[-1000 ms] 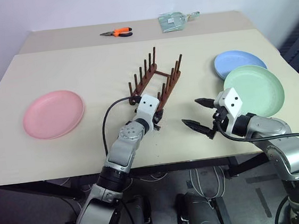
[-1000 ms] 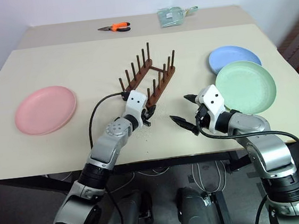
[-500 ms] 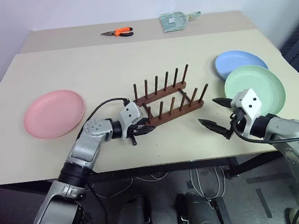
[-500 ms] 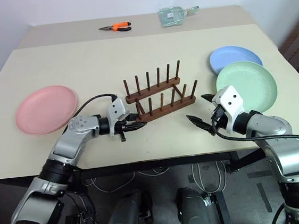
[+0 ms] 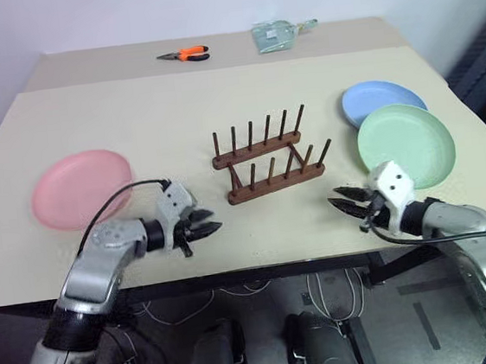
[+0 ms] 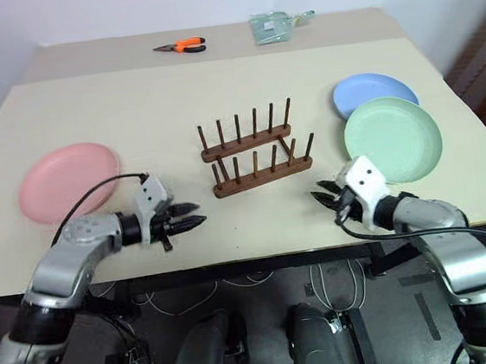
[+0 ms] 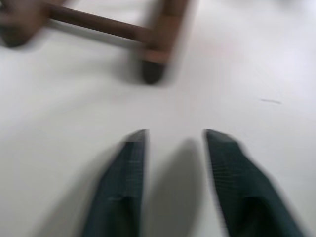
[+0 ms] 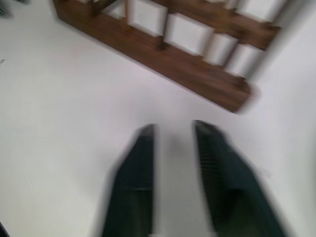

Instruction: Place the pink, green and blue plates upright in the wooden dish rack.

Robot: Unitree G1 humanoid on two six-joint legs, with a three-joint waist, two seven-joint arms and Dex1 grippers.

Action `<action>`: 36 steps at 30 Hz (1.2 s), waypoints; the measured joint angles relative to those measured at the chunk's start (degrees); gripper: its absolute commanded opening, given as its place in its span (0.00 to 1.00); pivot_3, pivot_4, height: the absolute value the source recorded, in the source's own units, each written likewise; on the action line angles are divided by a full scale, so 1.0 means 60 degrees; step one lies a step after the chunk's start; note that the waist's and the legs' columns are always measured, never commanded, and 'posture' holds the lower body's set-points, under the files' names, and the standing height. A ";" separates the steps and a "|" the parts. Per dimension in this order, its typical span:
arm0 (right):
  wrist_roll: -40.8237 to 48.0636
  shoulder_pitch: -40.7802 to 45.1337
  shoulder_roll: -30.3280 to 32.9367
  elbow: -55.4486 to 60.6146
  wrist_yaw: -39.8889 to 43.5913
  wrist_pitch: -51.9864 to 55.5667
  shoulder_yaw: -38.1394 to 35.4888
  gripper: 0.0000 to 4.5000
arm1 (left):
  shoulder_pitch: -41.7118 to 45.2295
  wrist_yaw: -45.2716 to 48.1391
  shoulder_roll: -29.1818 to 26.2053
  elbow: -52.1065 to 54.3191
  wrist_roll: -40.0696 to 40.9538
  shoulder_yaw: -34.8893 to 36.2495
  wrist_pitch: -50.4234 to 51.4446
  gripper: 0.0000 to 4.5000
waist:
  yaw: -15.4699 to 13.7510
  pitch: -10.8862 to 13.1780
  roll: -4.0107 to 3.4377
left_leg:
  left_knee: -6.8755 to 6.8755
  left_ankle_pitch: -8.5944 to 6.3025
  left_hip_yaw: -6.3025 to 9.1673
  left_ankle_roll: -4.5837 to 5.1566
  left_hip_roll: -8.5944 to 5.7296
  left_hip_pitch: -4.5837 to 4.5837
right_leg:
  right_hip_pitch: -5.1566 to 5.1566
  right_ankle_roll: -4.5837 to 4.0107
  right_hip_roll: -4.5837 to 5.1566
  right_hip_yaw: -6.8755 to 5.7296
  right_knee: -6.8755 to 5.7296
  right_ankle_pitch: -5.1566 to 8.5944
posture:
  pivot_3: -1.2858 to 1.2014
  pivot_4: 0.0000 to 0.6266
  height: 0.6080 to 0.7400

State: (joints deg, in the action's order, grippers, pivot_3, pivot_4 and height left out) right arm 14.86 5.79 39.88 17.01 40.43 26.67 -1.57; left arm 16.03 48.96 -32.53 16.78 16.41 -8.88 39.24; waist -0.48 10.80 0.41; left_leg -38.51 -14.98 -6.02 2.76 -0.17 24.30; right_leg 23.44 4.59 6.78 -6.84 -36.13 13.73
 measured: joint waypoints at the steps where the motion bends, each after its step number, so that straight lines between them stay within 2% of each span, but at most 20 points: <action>1: -0.0229 0.0230 -0.0097 -0.0230 -0.0120 -0.0016 0.0278 0.00 | 0.0037 -0.0300 0.0253 0.0273 -0.0026 -0.0180 0.0260 0.38 | -0.0046 0.0000 0.0000 | -0.0017 -0.0006 0.0006 0.0008 0.0000 0.0005 | -0.0003 0.0001 -0.0002 -0.0001 0.0000 0.0001 | 0.52 0.24 1.00; 6: -0.1166 0.1469 -0.0759 -0.1566 -0.0769 0.0044 0.1164 0.00 | 0.0958 -0.2344 0.1534 -0.0227 -0.1251 -0.1390 0.0834 0.38 | -0.0053 -0.0003 0.0000 | -0.0054 -0.0014 0.0004 0.0024 0.0000 0.0018 | -0.0006 0.0011 -0.0012 -0.0003 -0.0021 0.0005 | 0.52 0.24 1.00; 11: -0.1920 0.2700 -0.1325 -0.3082 -0.1311 -0.0300 0.1600 0.00 | 0.1826 -0.3995 0.2487 -0.1785 -0.2091 -0.1389 0.0293 0.38 | 0.0005 -0.0023 -0.0010 | -0.0065 -0.0012 0.0000 0.0023 0.0004 0.0000 | -0.0020 0.0013 -0.0017 -0.0002 -0.0031 0.0004 | 0.52 0.24 1.00; 16: -0.2455 0.3680 -0.1780 -0.4609 -0.1827 -0.0940 0.1714 0.00 | 0.2347 -0.4432 0.2705 -0.2871 -0.2244 -0.1224 -0.0345 0.38 | 0.0050 -0.0031 -0.0017 | -0.0072 -0.0011 -0.0002 0.0021 0.0006 -0.0001 | -0.0020 0.0013 -0.0015 -0.0002 -0.0038 0.0003 | 0.52 0.24 1.00; 19: -0.2439 0.3685 -0.1689 -0.4621 -0.1537 -0.1120 0.1695 0.18 | 0.2183 -0.4293 0.2501 -0.2678 -0.2184 -0.1041 -0.0414 0.38 | 0.0092 -0.0031 -0.0019 | -0.0068 -0.0012 -0.0002 0.0020 0.0007 0.0007 | -0.0012 0.0013 -0.0013 -0.0002 -0.0036 0.0004 | 0.52 0.24 1.00; 21: -0.2241 0.3302 -0.1361 -0.4017 -0.0952 -0.1205 0.1643 0.39 | 0.1576 -0.3985 0.2294 -0.2113 -0.1702 -0.0361 -0.0352 0.49 | 0.0179 -0.0029 -0.0021 | -0.0054 -0.0012 -0.0001 0.0019 0.0008 0.0013 | -0.0005 0.0016 -0.0010 -0.0003 -0.0025 0.0006 | 0.52 0.24 1.00; 22: -0.2009 0.2860 -0.1114 -0.3486 -0.0539 -0.1255 0.1534 0.50 | 0.1063 -0.3831 0.2270 -0.1728 -0.1163 0.0371 -0.0310 0.57 | 0.0201 -0.0025 -0.0022 | -0.0045 -0.0012 0.0000 0.0019 0.0009 0.0017 | 0.0000 0.0016 -0.0008 -0.0004 -0.0017 0.0007 | 0.52 0.24 1.00; 24: -0.1482 0.2208 -0.0819 -0.2549 0.0133 -0.1200 0.1346 0.71 | 0.0610 -0.3956 0.2494 -0.1148 -0.0233 0.1751 -0.0177 0.79 | 0.0190 -0.0014 -0.0025 | -0.0053 -0.0012 0.0005 0.0018 0.0012 0.0022 | 0.0001 0.0016 -0.0005 -0.0007 -0.0018 0.0006 | 0.52 0.24 1.00; 26: -0.0940 0.1799 -0.0721 -0.1512 0.0666 -0.0989 0.1270 0.93 | 0.0862 -0.4895 0.2708 -0.0672 0.0340 0.3437 -0.0088 1.00 | 0.0180 -0.0007 -0.0018 | -0.0067 -0.0013 0.0018 0.0017 0.0016 0.0019 | -0.0010 0.0015 -0.0004 -0.0015 -0.0021 0.0003 | 0.52 0.24 1.00; 31: -0.0423 0.1548 -0.0468 -0.0340 0.1160 -0.0599 0.1207 0.93 | 0.2409 -0.9218 0.2334 -0.0953 -0.0521 0.6984 0.1025 1.00 | 0.0191 -0.0017 -0.0014 | -0.0070 -0.0024 0.0013 0.0033 0.0003 0.0009 | -0.0020 0.0029 -0.0005 -0.0011 -0.0021 -0.0001 | 0.52 0.24 1.00; 33: -0.0369 0.1564 -0.0489 -0.0333 0.1196 -0.0503 0.1222 0.93 | 0.2190 -0.9969 0.2078 -0.1317 -0.0884 0.7461 0.1755 1.00 | 0.0159 -0.0014 -0.0009 | -0.0065 -0.0027 0.0010 0.0038 -0.0004 0.0018 | -0.0015 0.0039 -0.0006 -0.0013 -0.0019 0.0005 | 0.52 0.24 1.00; 36: -0.0309 0.1840 -0.0695 -0.0313 0.1270 -0.0460 0.1354 0.93 | 0.1869 -1.0329 0.2181 -0.1636 -0.0978 0.7712 0.2619 1.00 | -0.0014 0.0001 0.0031 | -0.0081 -0.0027 0.0012 0.0038 -0.0007 0.0028 | -0.0015 0.0043 -0.0005 -0.0015 -0.0019 0.0003 | 0.52 0.24 1.00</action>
State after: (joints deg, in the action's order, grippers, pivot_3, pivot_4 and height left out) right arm 13.00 16.83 35.71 15.13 48.05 23.91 6.55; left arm 27.24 -13.02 -19.44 6.97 10.55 37.40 54.95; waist -0.57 10.80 0.59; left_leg -39.00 -15.14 -5.95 2.99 -0.21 24.47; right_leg 23.35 4.85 6.75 -6.93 -36.25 13.75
